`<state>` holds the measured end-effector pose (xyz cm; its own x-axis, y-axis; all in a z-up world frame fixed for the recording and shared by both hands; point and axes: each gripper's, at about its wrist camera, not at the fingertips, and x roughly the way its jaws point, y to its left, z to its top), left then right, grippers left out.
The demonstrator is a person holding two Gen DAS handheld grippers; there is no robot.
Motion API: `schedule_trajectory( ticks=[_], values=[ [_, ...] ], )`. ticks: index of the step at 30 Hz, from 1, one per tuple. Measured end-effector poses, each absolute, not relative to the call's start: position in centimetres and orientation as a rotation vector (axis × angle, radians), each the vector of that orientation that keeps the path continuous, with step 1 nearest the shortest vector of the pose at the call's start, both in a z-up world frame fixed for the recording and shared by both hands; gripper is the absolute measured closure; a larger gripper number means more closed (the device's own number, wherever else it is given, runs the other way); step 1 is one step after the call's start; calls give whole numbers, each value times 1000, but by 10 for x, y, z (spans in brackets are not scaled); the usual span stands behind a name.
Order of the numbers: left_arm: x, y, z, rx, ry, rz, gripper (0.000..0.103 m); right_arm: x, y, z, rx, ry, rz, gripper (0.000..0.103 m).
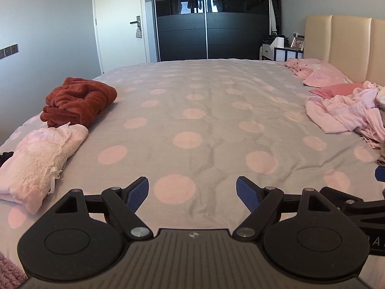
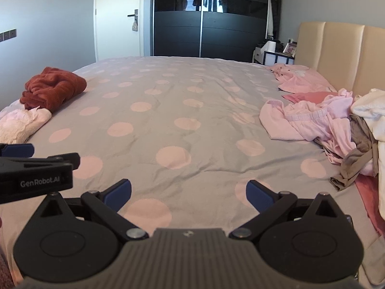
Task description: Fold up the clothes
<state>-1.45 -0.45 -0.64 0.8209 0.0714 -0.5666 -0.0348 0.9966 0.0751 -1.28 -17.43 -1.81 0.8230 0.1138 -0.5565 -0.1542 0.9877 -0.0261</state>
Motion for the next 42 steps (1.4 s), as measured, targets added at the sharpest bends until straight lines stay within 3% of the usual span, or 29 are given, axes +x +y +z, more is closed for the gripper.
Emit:
schedule_trajectory(
  ticks=[42],
  values=[
    [-14, 13, -17, 61, 661, 79, 23, -17, -140, -21, -78, 560, 172, 1]
  ],
)
